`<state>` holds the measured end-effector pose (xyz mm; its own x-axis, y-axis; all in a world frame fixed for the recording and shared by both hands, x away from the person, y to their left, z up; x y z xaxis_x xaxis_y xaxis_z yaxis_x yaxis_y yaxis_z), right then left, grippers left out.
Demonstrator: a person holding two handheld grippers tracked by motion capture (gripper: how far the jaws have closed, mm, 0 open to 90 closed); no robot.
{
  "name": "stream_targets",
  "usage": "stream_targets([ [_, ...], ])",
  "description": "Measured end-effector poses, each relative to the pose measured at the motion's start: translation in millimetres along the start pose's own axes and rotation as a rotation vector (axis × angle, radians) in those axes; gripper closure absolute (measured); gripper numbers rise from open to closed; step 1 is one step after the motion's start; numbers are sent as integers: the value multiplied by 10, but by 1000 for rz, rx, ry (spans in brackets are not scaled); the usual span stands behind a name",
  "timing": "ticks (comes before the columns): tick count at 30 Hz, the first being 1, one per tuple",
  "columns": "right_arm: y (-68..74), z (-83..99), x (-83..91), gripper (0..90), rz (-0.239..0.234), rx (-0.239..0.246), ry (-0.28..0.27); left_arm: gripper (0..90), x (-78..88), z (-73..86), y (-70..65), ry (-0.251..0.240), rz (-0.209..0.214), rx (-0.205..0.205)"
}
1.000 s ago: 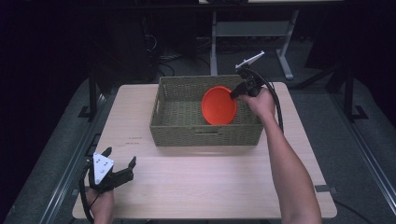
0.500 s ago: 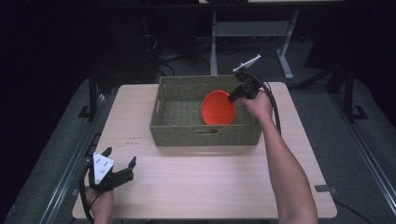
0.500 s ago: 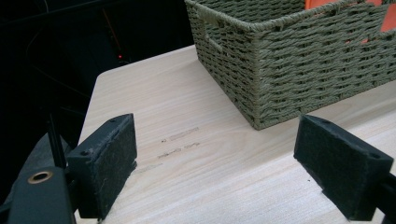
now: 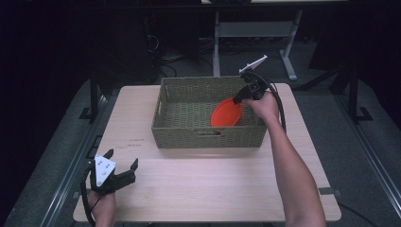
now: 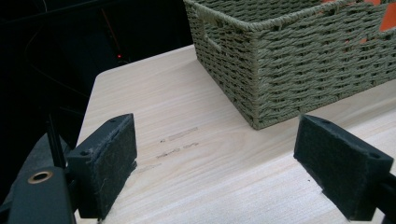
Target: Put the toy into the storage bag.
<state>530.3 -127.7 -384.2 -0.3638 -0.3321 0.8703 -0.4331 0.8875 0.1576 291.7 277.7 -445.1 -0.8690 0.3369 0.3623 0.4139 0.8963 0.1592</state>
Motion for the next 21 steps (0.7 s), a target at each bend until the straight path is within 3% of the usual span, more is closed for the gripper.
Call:
stream_targets([
  [5,-37,17,58,655,-2,-11,-2,127,-3,-1,-9,1,-1,-7],
  [16,38,57,140,525,-88,-10,-36,127,3,-5,-14,-3,0,-2],
  [21,58,118,163,480,-112,2,-41,127,7,-4,-17,9,2,-20],
])
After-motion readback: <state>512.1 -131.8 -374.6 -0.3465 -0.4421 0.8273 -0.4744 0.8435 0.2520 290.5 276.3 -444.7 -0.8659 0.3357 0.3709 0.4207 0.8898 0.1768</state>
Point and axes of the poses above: each handheld gripper's, and its own axes: x roughly backward along the jaws, z roughly out of its underside, y roughly to its left, the point moved 6 cm from there along -x, roughly forward along the jaws, and after that the axes turned 7 degrees about z, right-handed, at the moved point
